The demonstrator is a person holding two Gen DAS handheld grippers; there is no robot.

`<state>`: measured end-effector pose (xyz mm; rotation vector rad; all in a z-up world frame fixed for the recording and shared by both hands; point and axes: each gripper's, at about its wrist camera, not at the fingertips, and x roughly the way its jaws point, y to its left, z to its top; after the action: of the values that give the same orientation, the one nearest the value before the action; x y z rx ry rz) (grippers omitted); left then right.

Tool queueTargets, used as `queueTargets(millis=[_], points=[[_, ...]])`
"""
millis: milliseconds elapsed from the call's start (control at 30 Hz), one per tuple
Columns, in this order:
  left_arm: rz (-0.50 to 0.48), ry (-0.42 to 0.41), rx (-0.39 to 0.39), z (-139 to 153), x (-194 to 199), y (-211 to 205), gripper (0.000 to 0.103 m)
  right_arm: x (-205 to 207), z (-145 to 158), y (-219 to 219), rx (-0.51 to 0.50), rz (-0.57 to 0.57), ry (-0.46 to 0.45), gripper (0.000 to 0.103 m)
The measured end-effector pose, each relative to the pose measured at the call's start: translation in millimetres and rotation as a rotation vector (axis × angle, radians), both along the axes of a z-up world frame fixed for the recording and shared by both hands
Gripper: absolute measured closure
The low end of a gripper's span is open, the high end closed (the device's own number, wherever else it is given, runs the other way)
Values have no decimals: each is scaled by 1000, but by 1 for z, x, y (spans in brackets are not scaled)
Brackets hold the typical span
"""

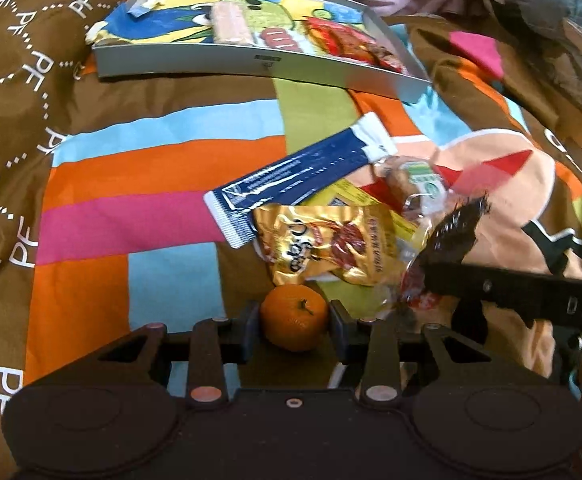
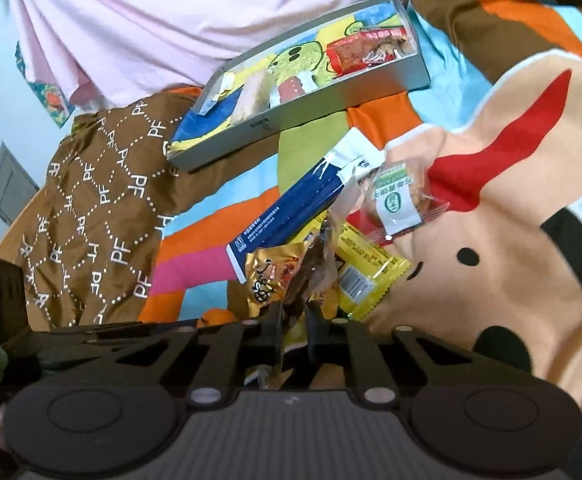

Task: Organize snacks
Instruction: 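Close the left gripper on the mandarin while the right gripper grasps the brown jerky stick, then carry the mandarin and jerky stick over the tray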

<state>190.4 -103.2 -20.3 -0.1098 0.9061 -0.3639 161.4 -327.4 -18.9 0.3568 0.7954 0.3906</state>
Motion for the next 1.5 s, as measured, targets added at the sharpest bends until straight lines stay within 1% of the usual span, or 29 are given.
queueTargets(millis=[133,267,333,400,467,567,700,833,1033,1167,1233,1400,1500], points=[[-22,-8,1,1,-7,-2,65,-4,12,-17,8,-26,-47,90],[-36,-16,12,0,-10,-2,65,-1,15,-29,40,-38,-59,90],[-34,-14,15,-2,-10,-1,65,0,16,-27,8,-38,-72,90],[-30,-17,16,-2,-9,-1,65,-1,19,-21,-46,-35,-116,90],[-23,-30,18,-1,-8,-2,65,-5,23,-16,-77,-24,-173,90],[-6,-53,17,4,-5,-2,65,-7,27,-8,-103,-17,-232,90],[22,-97,21,13,0,-4,65,-6,30,-4,-111,-20,-279,90],[57,-139,30,22,7,-7,65,-6,33,-5,-121,-36,-347,90],[105,-190,32,37,28,-13,65,3,41,-6,-142,-63,-484,90],[141,-197,27,47,48,-18,65,20,43,-10,-110,-90,-516,90],[160,-212,24,55,58,-21,65,29,45,-12,-95,-99,-528,90],[212,-251,21,78,88,-27,65,48,52,-15,-40,-124,-590,90],[249,-255,18,88,109,-30,65,60,55,-16,-39,-142,-626,90]])
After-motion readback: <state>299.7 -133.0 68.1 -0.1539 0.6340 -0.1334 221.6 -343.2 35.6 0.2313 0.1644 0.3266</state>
